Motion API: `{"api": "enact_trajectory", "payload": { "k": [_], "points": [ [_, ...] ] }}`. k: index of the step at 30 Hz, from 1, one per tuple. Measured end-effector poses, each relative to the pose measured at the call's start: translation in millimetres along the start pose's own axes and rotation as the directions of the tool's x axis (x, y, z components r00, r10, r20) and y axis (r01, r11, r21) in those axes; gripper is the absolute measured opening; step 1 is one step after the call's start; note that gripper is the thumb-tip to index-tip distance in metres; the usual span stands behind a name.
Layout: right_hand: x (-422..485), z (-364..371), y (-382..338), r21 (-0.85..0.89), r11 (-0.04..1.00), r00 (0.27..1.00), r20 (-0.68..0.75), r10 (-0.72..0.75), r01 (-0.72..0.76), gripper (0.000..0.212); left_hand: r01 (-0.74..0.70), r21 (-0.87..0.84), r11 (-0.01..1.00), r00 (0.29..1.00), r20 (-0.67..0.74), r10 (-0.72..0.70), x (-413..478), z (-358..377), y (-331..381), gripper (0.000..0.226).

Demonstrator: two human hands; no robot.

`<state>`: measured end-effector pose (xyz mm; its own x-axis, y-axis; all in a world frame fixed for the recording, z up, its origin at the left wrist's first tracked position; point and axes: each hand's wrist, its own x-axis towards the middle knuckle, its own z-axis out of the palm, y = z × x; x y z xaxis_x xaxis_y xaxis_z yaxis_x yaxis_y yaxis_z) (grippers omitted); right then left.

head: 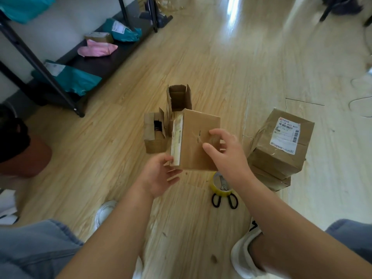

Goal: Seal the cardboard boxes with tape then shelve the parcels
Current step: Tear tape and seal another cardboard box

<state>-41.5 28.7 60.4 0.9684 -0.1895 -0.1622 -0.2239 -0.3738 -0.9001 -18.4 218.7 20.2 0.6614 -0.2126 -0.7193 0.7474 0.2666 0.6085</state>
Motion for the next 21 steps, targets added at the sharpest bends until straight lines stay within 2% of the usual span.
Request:
{"api": "enact_trajectory", "payload": {
  "k": [5, 9, 12, 17, 19, 21],
  "points": [
    [-0.3, -0.9, -3.7, 0.068, 0.992, 0.979, -0.165, 0.115, -0.105, 0.042, -0.077, 0.039, 0.996, 0.989, 0.129, 0.072, -6.7, 4.6, -2.6, 0.035],
    [5.7, -7.1, -2.7, 0.13, 0.98, 0.976, -0.137, 0.168, -0.151, 0.04, -0.079, 0.087, 0.993, 0.981, 0.185, 0.062, -8.3, 4.5, -9.1, 0.035],
    [9.2, -8.8, 0.1, 0.121, 0.984, 0.984, -0.107, 0.144, -0.131, 0.029, -0.069, 0.081, 0.994, 0.98, 0.19, 0.053, -6.9, 2.3, -11.0, 0.036],
    [13.6, -12.5, 10.5, 0.082, 0.987, 0.983, -0.114, 0.144, -0.135, 0.018, -0.107, 0.046, 0.993, 0.989, 0.105, 0.102, -4.0, 10.0, -7.9, 0.028],
    [15.3, -11.2, 13.6, 0.057, 0.986, 0.981, -0.1, 0.165, -0.16, 0.024, -0.156, 0.069, 0.985, 0.988, 0.025, 0.155, 0.5, 17.1, -6.0, 0.03],
    [19.2, -5.1, 17.4, 0.06, 0.981, 0.981, -0.051, 0.188, -0.185, 0.04, -0.226, 0.137, 0.965, 0.968, -0.076, 0.238, 7.5, 26.1, -4.5, 0.028]
  ]
}}
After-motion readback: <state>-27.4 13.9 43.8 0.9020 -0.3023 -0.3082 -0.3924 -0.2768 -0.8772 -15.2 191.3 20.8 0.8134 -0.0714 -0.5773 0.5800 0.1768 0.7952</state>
